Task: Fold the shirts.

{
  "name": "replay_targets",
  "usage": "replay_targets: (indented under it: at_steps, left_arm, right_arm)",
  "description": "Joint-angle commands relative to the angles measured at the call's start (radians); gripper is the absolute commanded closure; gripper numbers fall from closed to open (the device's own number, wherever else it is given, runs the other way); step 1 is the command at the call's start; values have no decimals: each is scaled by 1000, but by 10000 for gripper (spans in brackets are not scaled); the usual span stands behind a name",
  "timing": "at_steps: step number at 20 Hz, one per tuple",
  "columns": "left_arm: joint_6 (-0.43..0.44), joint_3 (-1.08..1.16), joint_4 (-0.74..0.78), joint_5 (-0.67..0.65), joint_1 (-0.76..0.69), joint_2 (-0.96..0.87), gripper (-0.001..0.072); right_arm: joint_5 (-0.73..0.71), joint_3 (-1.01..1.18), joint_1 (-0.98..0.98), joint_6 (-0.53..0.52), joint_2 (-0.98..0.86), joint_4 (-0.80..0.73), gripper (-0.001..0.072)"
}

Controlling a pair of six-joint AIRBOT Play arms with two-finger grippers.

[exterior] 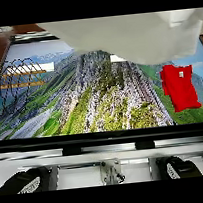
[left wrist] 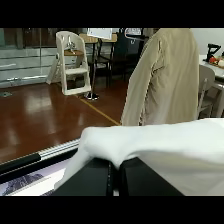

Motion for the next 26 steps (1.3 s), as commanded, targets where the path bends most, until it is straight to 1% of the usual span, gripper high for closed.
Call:
replay_targets:
  at_steps: [1, 3, 4, 5, 6, 7, 8, 10, 11, 13, 15, 18, 19, 20, 21, 22, 24, 26]
  left_arm:
    - [-10, -49, 14, -3, 1, 34, 668]
    - [-10, -117, 42, -85, 1, 7, 668]
    - [-10, -163, 58, -119, 1, -13, 668]
    - [-10, -208, 67, -137, 1, -38, 668]
    - [-10, -257, 70, -136, 1, -65, 668]
    - [-10, -306, 70, -133, 1, -103, 668]
    - [-9, -343, 70, -133, 1, -147, 668]
    - [-10, -400, 70, -133, 0, -267, 668]
    - [-12, -415, 66, -134, 0, -330, 668]
    - [-76, -426, 19, -138, -4, -463, 668]
    - [-137, -426, -77, -157, -8, -579, 668]
    - [-207, -426, -168, -165, -11, -682, 667]
    - [-221, -426, -198, -175, -6, -695, 617]
    - [-220, -425, -230, -202, 5, -696, 347]
    - [-220, -417, -241, -240, 26, -691, 6]
    - [-220, -396, -241, -303, 57, -684, -13]
    - [-233, -352, -241, -439, 132, -658, -13]
    - [-240, -344, -222, -506, 200, -596, 69]
  right_arm:
    - [-230, 36, -1, 48, 10, 12, 646]
    - [-451, 20, -1, 129, -42, 19, 646]
    - [-534, -11, 0, 170, -61, 27, 646]
    - [-602, -66, 0, 199, -78, 38, 646]
    - [-645, -132, 0, 203, -89, 45, 646]
    - [-660, -218, 0, 202, -97, 43, 645]
    - [-648, -307, 0, 201, -102, 40, 646]
    - [-541, -510, 0, 201, -122, 45, 646]
    - [-466, -604, 0, 201, -140, 53, 646]
    - [-280, -768, 0, 201, -202, 98, 645]
    - [-132, -847, 0, 201, -274, 141, 645]
    - [-28, -852, -1, 200, -361, 168, 645]
    - [-11, -852, -1, 199, -372, 176, 645]
    - [2, -852, -1, 198, -372, 176, 645]
    - [-2, -850, -1, 197, -372, 175, 645]
    - [-9, -850, -1, 189, -372, 174, 645]
    - [-36, -850, -1, 172, -366, 172, 645]
    - [-71, -850, -1, 153, -361, 172, 645]
